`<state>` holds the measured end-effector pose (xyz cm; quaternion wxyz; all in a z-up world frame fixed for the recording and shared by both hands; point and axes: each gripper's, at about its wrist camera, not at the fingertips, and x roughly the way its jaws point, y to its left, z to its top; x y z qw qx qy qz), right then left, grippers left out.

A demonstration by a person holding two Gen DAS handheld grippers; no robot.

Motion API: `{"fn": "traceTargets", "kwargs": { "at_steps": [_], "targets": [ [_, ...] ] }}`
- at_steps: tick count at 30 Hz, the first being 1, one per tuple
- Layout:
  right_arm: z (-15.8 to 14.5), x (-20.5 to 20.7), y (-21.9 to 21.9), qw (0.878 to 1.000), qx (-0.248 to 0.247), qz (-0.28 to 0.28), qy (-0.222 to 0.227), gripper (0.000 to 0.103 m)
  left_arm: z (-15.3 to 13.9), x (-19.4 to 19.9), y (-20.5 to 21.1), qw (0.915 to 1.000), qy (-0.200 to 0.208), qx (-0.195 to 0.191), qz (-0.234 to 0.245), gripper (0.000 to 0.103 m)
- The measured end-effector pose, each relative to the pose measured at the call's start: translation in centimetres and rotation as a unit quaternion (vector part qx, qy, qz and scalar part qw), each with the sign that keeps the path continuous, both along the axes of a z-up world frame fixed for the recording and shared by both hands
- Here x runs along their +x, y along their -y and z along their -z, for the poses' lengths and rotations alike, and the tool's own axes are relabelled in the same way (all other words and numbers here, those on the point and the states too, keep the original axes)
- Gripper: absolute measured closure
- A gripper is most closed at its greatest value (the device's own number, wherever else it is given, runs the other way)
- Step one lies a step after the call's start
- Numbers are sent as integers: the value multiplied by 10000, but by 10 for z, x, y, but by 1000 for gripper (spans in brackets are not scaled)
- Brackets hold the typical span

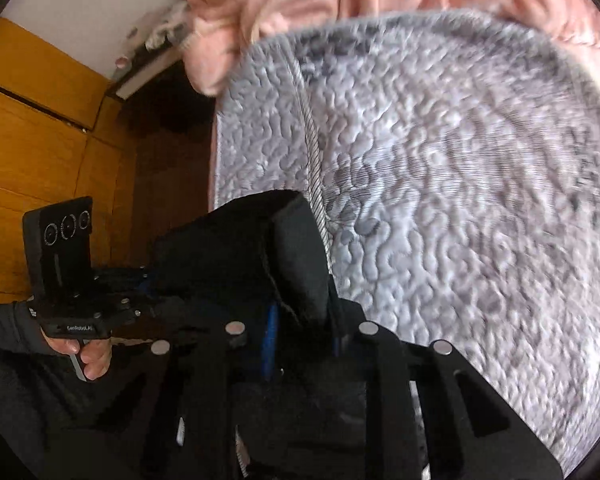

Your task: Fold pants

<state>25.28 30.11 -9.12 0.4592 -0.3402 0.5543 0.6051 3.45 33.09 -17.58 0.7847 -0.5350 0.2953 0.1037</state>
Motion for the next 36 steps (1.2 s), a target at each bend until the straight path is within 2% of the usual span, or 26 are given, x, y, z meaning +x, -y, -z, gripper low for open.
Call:
{"fn": "traceTargets", "kwargs": {
  "at_steps": [4,8,14,24,36],
  "targets": [
    [-40,1,31,9992,275,209,196,83,-46,6,25,9976,127,607,323,81],
    [-72,3,62,9973,513,378,361,83,-77,12,51,9928,216,1050,540,81],
    [-103,1,100,9939,735,593,563,83,-115,14,86,9847,343,1484,845,81],
    [-133,1,163,9865,1113,951,738,83,-154,24,139,9662,495,2125,1373,81],
    [-151,0,228,9773,1434,1312,842,83,-178,30,188,9482,613,2523,1829,81]
  ]
}}
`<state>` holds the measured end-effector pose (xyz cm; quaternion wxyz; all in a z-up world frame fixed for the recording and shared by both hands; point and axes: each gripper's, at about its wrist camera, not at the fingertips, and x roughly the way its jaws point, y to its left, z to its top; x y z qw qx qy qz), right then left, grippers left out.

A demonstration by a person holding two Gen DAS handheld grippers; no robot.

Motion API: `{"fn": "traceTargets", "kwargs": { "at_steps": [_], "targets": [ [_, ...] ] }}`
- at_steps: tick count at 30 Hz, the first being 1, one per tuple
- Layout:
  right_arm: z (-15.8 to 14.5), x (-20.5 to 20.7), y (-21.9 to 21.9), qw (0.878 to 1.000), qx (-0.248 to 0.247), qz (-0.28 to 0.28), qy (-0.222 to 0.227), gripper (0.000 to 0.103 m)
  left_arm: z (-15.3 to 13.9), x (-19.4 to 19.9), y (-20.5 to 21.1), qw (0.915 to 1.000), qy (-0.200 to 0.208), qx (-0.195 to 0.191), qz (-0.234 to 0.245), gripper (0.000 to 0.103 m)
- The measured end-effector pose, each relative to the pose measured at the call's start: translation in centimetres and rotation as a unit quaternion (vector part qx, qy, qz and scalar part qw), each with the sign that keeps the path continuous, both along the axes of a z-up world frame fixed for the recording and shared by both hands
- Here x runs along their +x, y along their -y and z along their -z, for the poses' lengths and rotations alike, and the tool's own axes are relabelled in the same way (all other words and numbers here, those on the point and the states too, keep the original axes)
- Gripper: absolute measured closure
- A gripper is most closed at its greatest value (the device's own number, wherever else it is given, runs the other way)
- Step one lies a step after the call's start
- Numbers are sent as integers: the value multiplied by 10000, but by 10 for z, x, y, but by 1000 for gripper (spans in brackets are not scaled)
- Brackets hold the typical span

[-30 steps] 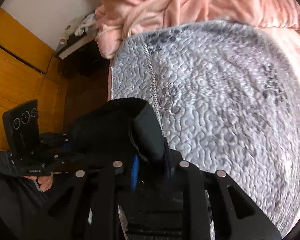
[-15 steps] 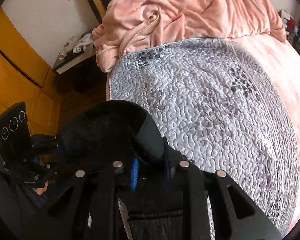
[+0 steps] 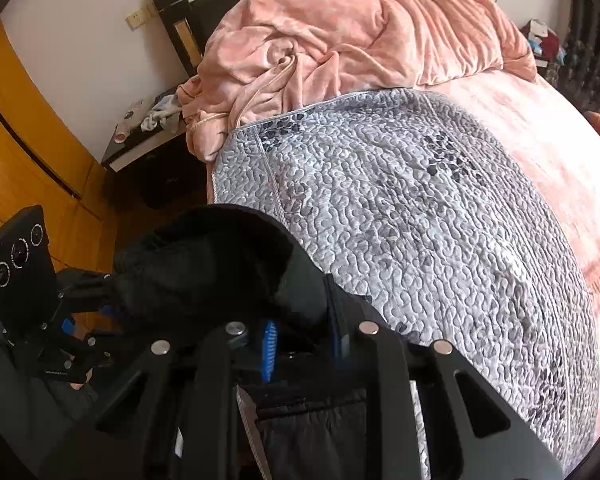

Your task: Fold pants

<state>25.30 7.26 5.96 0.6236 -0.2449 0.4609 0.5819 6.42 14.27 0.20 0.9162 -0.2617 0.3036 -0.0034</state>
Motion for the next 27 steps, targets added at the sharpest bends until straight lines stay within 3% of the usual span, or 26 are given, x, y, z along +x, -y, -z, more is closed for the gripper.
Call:
{"fn": "traceTargets", "kwargs": {
  "at_steps": [15,27],
  "targets": [
    [-16,-6,65,9991,157,368,161,83,-19,3,54,9976,52,359,591,81],
    [-16,-16,114,9970,182,673,323,83,-17,5,93,9923,-14,582,1094,81]
  ]
}}
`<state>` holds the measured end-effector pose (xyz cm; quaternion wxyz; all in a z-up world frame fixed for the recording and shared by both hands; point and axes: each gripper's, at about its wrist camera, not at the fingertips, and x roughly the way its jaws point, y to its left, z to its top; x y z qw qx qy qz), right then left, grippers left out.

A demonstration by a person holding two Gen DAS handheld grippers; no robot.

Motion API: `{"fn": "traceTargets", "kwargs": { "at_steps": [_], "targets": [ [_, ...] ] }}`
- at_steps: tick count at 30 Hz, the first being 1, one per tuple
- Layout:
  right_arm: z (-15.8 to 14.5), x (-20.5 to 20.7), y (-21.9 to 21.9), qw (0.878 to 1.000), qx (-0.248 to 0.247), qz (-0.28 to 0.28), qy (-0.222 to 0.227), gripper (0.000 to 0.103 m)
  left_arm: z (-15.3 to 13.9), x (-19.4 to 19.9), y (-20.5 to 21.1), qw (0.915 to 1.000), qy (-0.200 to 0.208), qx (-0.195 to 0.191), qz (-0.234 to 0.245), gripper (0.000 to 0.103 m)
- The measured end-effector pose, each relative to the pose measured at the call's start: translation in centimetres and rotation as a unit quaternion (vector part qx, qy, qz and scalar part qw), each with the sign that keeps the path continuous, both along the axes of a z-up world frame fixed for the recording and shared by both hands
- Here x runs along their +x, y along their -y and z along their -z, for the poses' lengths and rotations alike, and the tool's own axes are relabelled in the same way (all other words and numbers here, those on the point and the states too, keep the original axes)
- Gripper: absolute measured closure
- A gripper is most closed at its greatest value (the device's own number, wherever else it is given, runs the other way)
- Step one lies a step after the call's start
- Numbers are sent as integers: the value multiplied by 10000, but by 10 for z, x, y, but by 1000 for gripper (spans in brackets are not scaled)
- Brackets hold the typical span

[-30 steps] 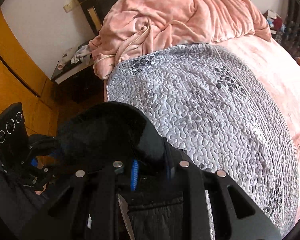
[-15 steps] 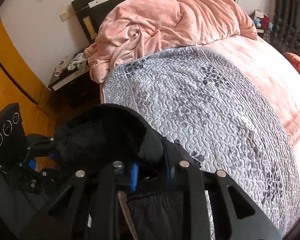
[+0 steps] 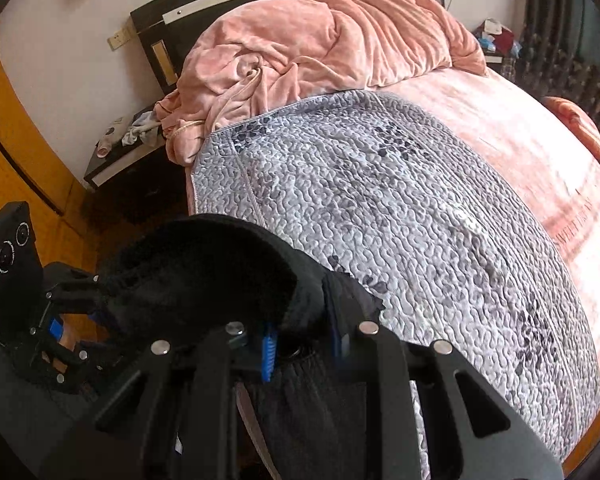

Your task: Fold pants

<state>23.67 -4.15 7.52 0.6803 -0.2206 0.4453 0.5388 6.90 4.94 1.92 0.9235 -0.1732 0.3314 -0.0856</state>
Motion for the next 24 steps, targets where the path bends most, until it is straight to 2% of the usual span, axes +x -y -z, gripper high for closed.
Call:
{"fn": "traceTargets", "kwargs": {
  "at_steps": [24],
  "targets": [
    [24,-10,89,9986,65,492,166,83,16,6,81,9946,-190,522,877,81]
  ]
}}
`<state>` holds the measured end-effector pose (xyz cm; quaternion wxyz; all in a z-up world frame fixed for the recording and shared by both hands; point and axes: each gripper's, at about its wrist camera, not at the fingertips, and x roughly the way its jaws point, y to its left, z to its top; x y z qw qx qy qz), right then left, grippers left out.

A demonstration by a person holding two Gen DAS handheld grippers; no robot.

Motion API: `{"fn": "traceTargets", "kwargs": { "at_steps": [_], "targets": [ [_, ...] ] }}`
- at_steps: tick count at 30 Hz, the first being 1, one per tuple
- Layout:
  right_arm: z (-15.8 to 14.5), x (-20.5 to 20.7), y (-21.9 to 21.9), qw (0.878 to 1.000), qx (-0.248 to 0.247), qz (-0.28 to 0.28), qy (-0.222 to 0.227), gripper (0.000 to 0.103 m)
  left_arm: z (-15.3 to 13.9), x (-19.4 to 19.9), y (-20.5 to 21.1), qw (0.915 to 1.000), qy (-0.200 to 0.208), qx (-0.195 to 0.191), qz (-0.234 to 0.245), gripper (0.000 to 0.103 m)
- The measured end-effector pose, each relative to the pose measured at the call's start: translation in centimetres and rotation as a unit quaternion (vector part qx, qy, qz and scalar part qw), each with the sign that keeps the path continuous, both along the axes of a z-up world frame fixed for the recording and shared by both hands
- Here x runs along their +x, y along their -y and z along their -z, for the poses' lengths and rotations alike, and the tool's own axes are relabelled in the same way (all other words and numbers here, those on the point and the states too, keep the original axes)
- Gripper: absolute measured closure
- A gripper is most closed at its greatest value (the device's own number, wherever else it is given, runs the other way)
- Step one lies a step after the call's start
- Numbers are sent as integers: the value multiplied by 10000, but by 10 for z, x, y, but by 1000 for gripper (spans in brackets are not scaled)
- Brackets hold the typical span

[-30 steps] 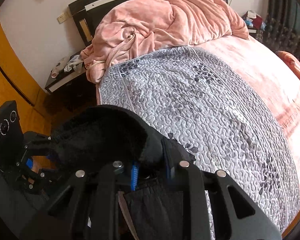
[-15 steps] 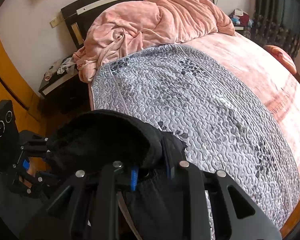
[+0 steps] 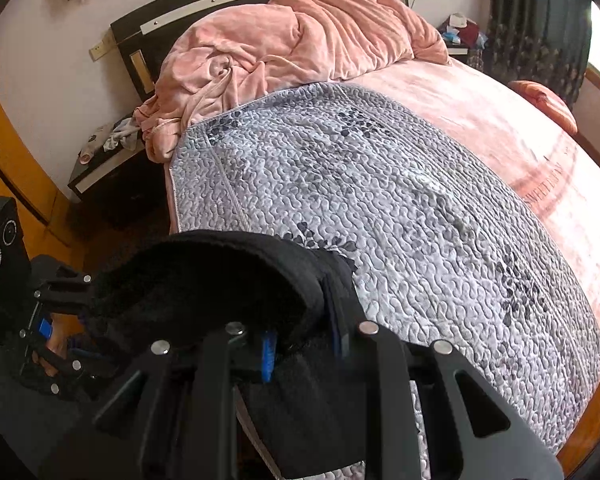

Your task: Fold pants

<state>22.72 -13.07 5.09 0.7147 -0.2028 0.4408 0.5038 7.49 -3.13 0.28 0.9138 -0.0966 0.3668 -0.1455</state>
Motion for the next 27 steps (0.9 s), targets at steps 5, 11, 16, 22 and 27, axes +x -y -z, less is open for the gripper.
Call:
{"fn": "traceTargets", "kwargs": {
  "at_steps": [5,11,16,22,27],
  "targets": [
    [8,2,17,10000,-22,89,-20,83,6,3,16,9998,-76,76,167,81],
    [19,0,36,9998,-89,147,46,83,15,8,38,9989,-170,221,384,81],
    [33,0,56,9996,-160,194,103,83,27,13,61,9971,-291,362,599,81],
    [56,2,79,9992,-256,299,32,82,46,18,86,9940,-483,509,834,81],
    [77,4,95,9987,-340,374,-16,82,63,24,107,9905,-695,613,1018,81]
  ]
}}
